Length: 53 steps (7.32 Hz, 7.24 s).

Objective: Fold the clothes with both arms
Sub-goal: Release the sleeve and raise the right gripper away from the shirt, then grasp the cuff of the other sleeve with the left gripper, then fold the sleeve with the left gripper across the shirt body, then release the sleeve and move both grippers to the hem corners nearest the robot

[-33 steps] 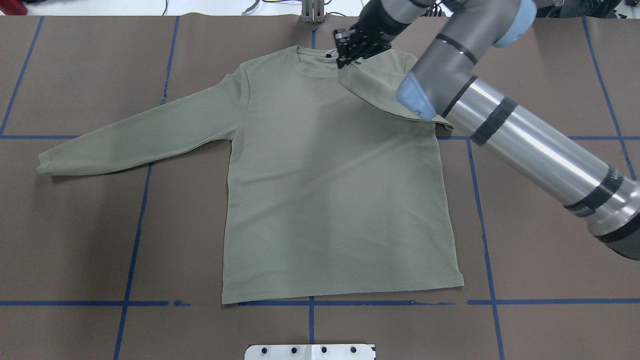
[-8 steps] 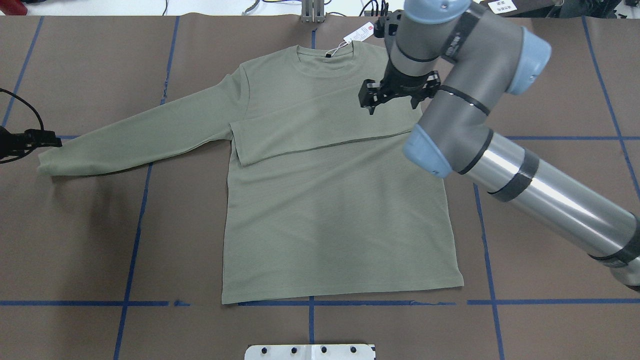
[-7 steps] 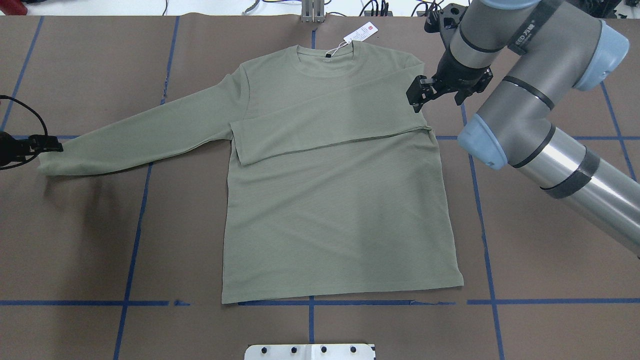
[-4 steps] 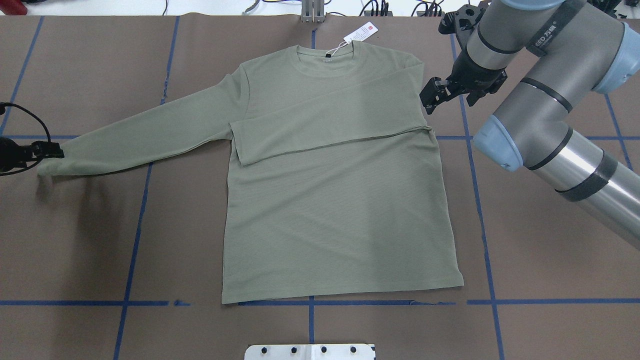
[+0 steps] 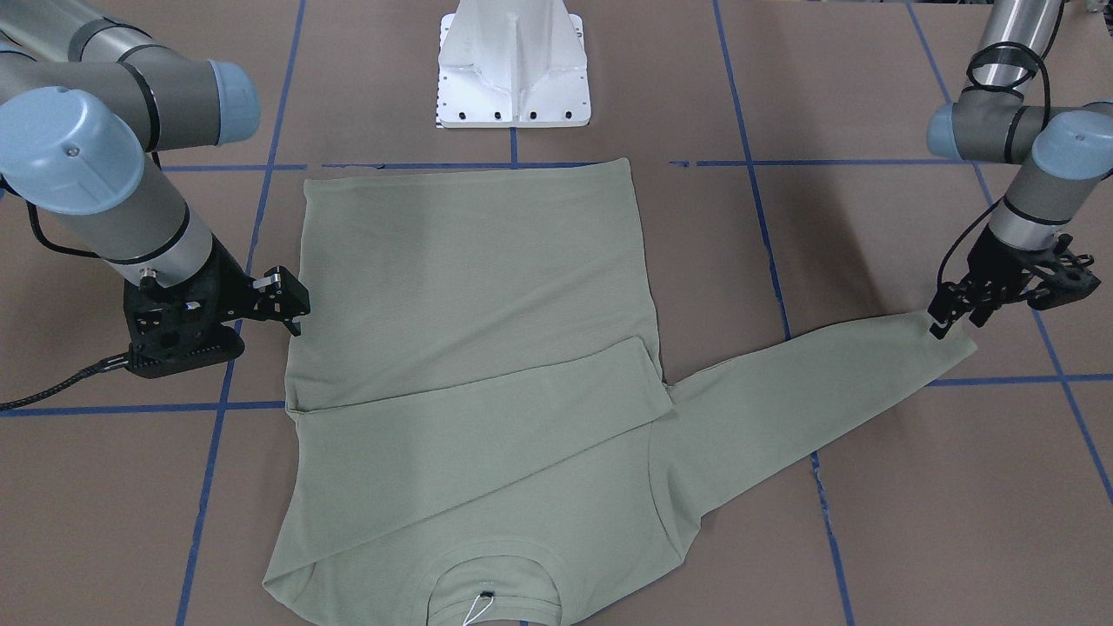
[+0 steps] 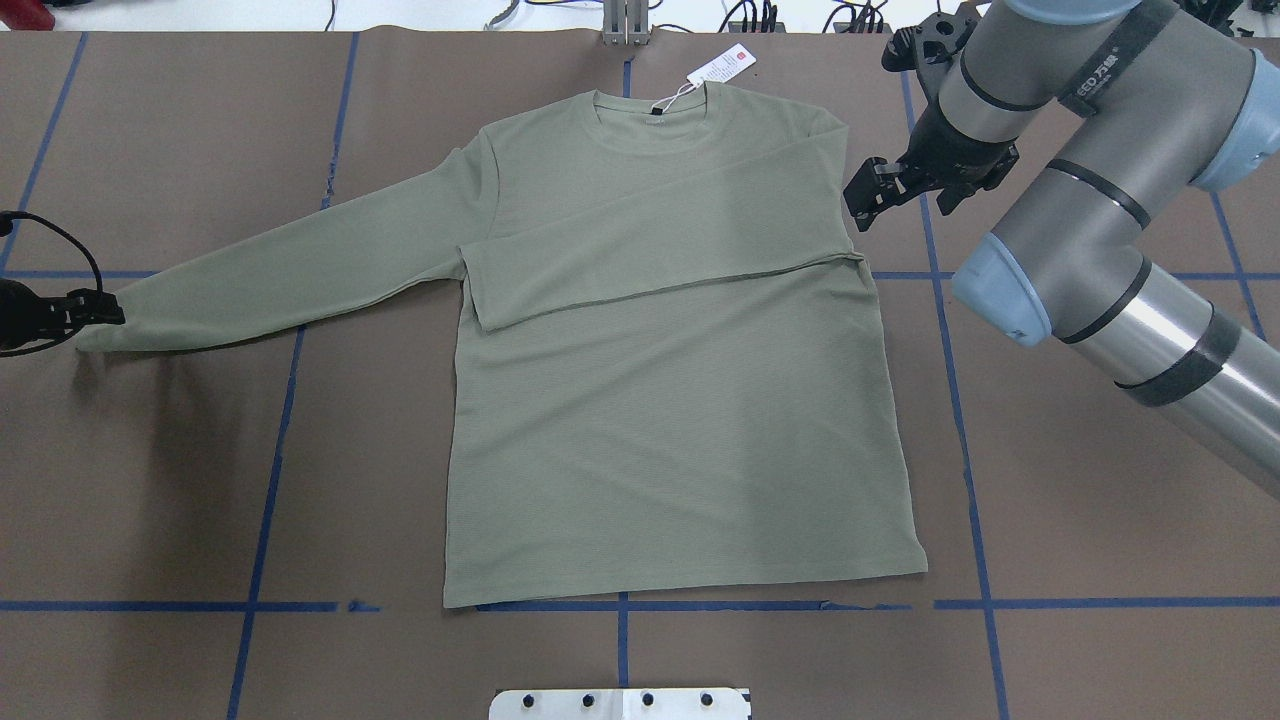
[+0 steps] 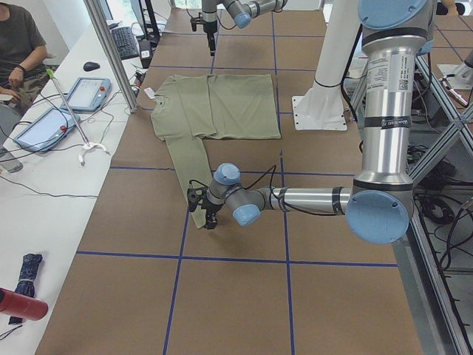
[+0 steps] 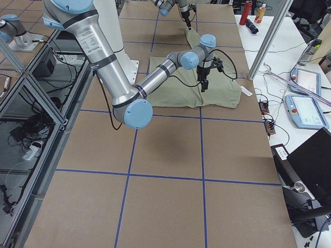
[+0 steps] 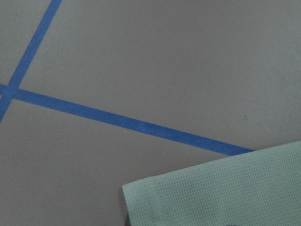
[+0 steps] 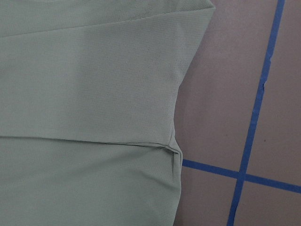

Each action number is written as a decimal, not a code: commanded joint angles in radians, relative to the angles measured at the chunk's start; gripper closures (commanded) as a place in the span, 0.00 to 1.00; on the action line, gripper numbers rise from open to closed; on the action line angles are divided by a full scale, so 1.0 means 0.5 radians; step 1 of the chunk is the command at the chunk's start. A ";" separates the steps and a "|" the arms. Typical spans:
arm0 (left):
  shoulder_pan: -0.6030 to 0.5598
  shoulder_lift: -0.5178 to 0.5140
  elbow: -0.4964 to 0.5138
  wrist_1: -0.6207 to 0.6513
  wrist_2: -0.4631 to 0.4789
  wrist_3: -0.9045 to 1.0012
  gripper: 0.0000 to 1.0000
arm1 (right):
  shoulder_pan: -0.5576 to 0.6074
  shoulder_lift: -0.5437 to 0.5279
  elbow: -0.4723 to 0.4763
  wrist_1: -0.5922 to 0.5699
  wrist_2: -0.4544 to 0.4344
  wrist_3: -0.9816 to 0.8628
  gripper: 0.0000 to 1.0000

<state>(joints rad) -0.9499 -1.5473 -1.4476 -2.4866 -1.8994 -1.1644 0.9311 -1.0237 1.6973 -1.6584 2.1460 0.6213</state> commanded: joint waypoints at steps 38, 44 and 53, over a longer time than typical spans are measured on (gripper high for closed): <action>0.786 -1.930 0.177 1.127 0.209 -0.916 0.00 | -0.063 -0.809 0.416 0.668 -0.009 0.455 0.00; 0.663 -0.952 -1.142 1.571 0.132 -0.371 0.00 | -1.156 -1.105 0.769 0.800 -0.776 1.494 0.00; 0.663 -0.931 -1.173 1.571 0.139 -0.380 0.00 | -1.276 -1.198 0.667 0.951 -0.792 1.531 0.25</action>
<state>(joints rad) -0.6196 -2.0181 -2.0340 -1.7012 -1.8312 -1.3544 0.2932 -1.6265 2.0330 -1.1826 1.7498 1.3867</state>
